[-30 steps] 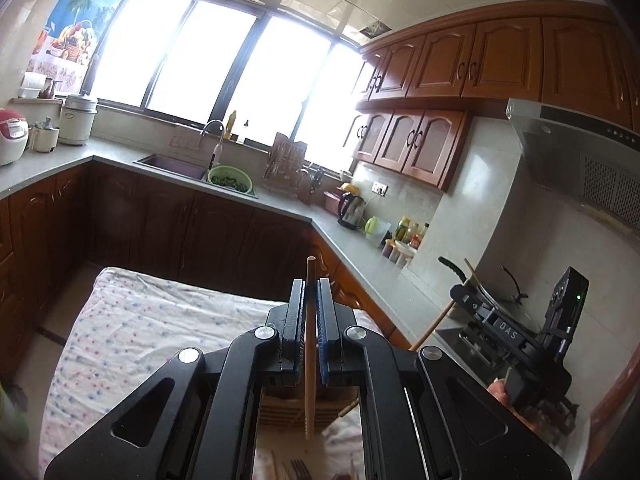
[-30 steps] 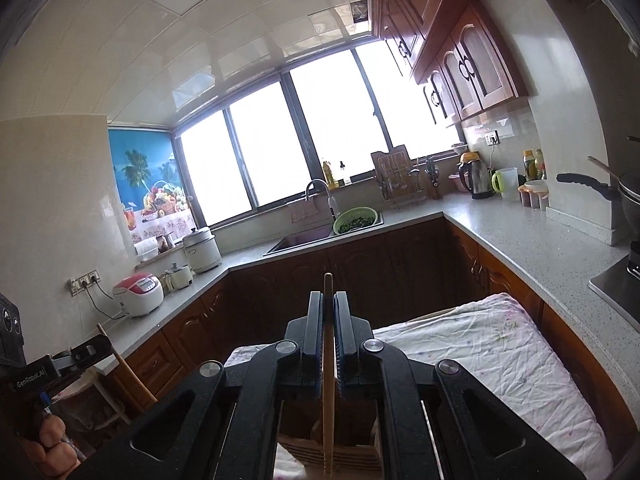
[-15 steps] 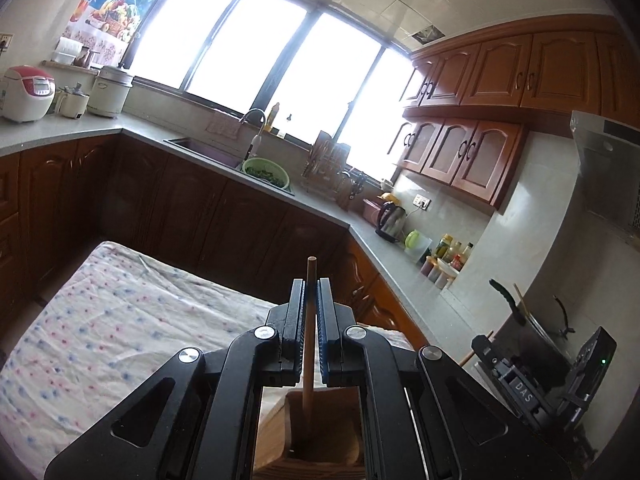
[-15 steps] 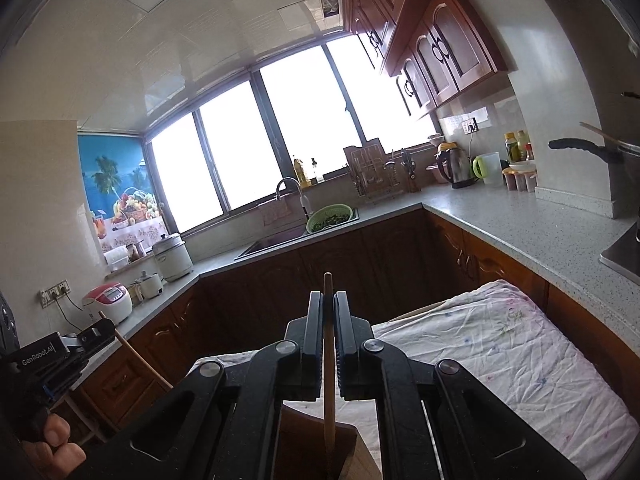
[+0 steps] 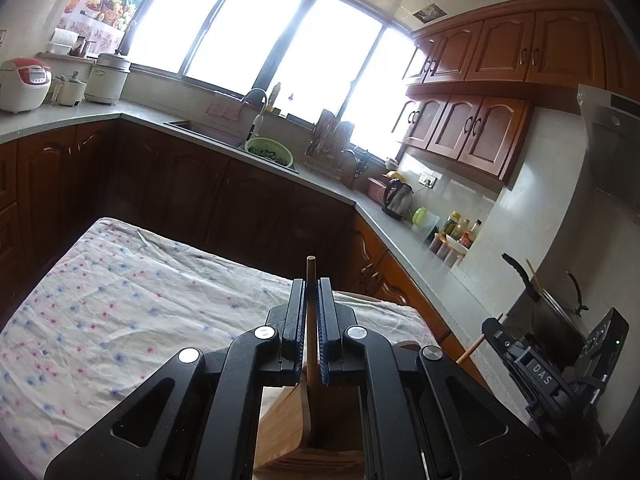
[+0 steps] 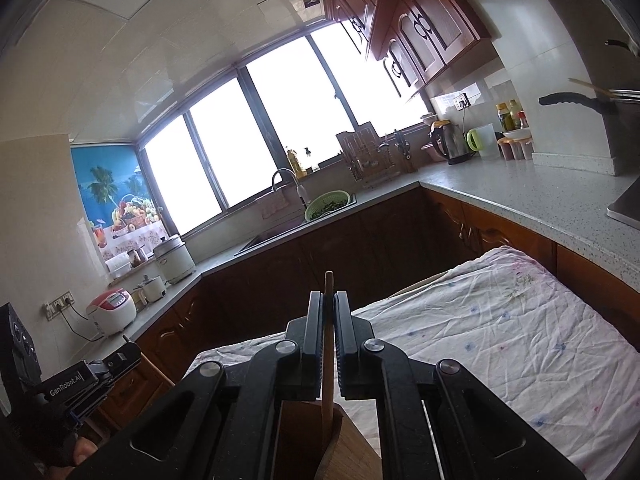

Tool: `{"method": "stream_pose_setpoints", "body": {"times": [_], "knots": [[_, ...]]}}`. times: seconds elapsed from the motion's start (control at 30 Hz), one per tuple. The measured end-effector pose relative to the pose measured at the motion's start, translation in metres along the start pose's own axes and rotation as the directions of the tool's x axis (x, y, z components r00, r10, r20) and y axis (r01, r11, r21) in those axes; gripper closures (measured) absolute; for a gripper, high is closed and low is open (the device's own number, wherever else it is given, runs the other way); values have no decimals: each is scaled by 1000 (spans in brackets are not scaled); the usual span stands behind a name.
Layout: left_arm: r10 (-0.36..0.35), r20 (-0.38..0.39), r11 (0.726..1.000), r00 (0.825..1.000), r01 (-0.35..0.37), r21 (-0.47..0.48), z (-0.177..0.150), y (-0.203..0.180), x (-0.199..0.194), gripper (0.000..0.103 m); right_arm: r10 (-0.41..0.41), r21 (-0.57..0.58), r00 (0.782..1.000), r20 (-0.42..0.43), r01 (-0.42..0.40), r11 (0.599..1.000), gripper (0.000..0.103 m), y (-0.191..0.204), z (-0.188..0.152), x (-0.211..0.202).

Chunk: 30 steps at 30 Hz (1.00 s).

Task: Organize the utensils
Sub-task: 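Open both tools to drop the chopsticks into the wooden holder, then withdraw both open tools from the holder back toward the utensils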

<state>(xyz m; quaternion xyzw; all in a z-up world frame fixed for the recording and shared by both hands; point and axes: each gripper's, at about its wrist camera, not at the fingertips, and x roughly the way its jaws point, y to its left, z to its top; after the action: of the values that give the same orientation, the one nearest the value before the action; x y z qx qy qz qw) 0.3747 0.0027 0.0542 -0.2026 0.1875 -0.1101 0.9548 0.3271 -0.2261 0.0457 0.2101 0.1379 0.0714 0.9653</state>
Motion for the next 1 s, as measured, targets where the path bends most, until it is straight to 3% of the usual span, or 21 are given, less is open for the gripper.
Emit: {"method": "stream_pose_setpoints", "body": {"times": [0.17,0.23,0.3,0.33,0.37,0.43,0.5,0.57,0.67,0.87,1.0], "knots": [[7,-19,1000,1000,-7,6,3,1,0,98,-5,16,999,-44,6,1000,93,-3,1,4],[2,-29,1000,1000,-2,3,3,2,-2,92,-1,22,998,-62,2,1000,91,-5,1,5],[8,-30,1000,1000,-8,-8,1,4,-8,59,-12,27,996,-85,15,1000,70,-5,1,4],[12,-19,1000,1000,-12,-9,0,5,-13,53,-12,30,995,-96,15,999,46,-5,1,3],[15,-14,1000,1000,-15,-6,-1,5,-17,46,-14,30,995,-100,17,999,32,-5,1,1],[9,-21,1000,1000,-9,0,-3,6,-25,41,-14,21,996,-94,16,1000,27,-4,1,-7],[9,-33,1000,999,-9,-7,-7,8,-35,18,-13,15,994,-107,14,1000,20,-3,0,-14],[23,-22,1000,1000,-23,-10,-11,11,-50,8,-12,23,993,-121,15,1000,6,-4,0,-23],[50,-22,999,999,-50,-4,-20,16,-71,0,-41,2,991,-124,41,999,1,-1,-2,-42],[79,-42,997,996,-80,-8,-38,21,-107,0,-185,-190,977,-108,162,968,0,22,-14,-78],[83,-47,996,995,-84,-14,-49,22,-128,0,-209,-260,974,-86,180,949,0,36,-24,-104]]}}
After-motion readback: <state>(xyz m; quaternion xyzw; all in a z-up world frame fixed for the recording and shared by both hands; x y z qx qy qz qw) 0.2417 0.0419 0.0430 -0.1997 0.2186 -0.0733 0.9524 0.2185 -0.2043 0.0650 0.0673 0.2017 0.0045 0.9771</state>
